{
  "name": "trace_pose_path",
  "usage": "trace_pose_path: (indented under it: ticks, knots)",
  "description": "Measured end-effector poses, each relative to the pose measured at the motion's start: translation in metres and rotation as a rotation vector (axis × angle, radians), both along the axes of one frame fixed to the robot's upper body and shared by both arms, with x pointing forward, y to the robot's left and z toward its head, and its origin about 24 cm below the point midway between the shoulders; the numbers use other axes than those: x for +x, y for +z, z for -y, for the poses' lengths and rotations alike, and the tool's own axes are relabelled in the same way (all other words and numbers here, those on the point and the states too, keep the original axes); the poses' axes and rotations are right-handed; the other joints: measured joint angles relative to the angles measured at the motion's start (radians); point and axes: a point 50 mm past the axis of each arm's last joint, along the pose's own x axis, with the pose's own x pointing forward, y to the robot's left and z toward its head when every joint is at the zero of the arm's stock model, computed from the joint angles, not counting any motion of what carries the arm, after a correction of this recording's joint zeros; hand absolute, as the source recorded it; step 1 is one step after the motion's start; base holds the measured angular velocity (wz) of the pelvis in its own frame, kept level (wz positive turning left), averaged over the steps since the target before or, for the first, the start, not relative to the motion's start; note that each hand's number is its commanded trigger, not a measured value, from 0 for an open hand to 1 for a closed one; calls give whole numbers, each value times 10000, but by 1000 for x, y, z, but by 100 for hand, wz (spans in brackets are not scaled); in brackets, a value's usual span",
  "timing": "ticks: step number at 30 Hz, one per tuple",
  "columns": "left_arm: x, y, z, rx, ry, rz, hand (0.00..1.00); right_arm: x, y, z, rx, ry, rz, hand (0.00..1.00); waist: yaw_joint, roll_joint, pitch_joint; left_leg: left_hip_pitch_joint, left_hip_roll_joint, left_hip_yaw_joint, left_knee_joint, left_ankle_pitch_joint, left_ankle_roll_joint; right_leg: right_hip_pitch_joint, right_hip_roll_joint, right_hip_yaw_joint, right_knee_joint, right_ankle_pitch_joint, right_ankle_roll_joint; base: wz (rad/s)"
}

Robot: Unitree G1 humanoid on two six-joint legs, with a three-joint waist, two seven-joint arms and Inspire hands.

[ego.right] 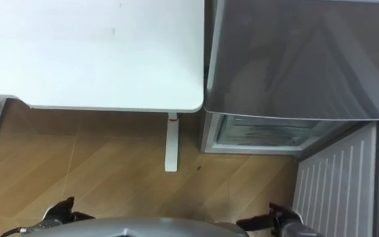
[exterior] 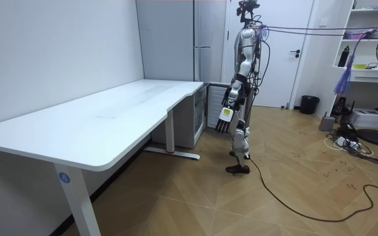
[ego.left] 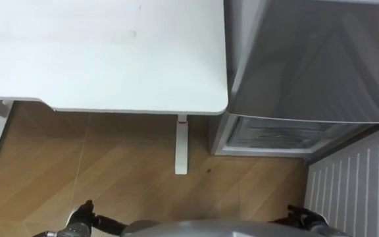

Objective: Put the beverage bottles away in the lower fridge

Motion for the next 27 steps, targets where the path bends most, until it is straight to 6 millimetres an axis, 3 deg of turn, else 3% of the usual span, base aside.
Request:
trace_pose_path:
  ticks: [3,7,12,15,17,20,23,27]
  knots:
    - [1,1,-1,-39,-43,96,0,31,16,-2,-624,1071,1304,0,-68,-56,-7,0,2,103,-12,0,0,-24,-7,44,1,33,15,-4]
    - [-4,1,-5,-6,134,42,0,66,53,-13,-1170,2287,3728,0,-70,-113,-19,-9,11,196,-79,0,0,-153,18,287,-17,45,30,-9]
    - [-12,0,-5,-53,371,106,0,71,94,-19,-1630,2350,5616,0,-215,-62,-5,-20,7,389,-199,1,2,-291,28,463,50,88,64,-12]
    - [-16,0,-3,25,406,119,0,78,116,-25,-1734,2422,6741,0,-540,4,25,-10,46,582,-204,0,2,-377,54,705,160,132,49,-25]
    - [-15,0,-1,47,288,349,0,80,127,-28,-1914,2445,7370,0,-555,109,10,14,118,853,-209,0,2,-467,143,975,156,230,28,-32]
    - [-12,-1,1,59,289,567,0,83,137,-31,-2043,2542,8033,0,-623,191,21,7,162,1046,-227,-1,2,-582,192,1151,155,301,9,-24]
    - [-15,-2,6,-86,410,637,0,82,149,-31,-2462,2442,8721,0,-846,382,-62,64,169,1056,-425,-17,28,-707,251,1269,202,330,8,-11]
    - [-25,-3,4,51,578,428,0,80,157,-22,-3174,1735,9419,0,-1053,382,-76,175,194,1052,-442,-50,47,-684,307,1371,159,335,1,-7]
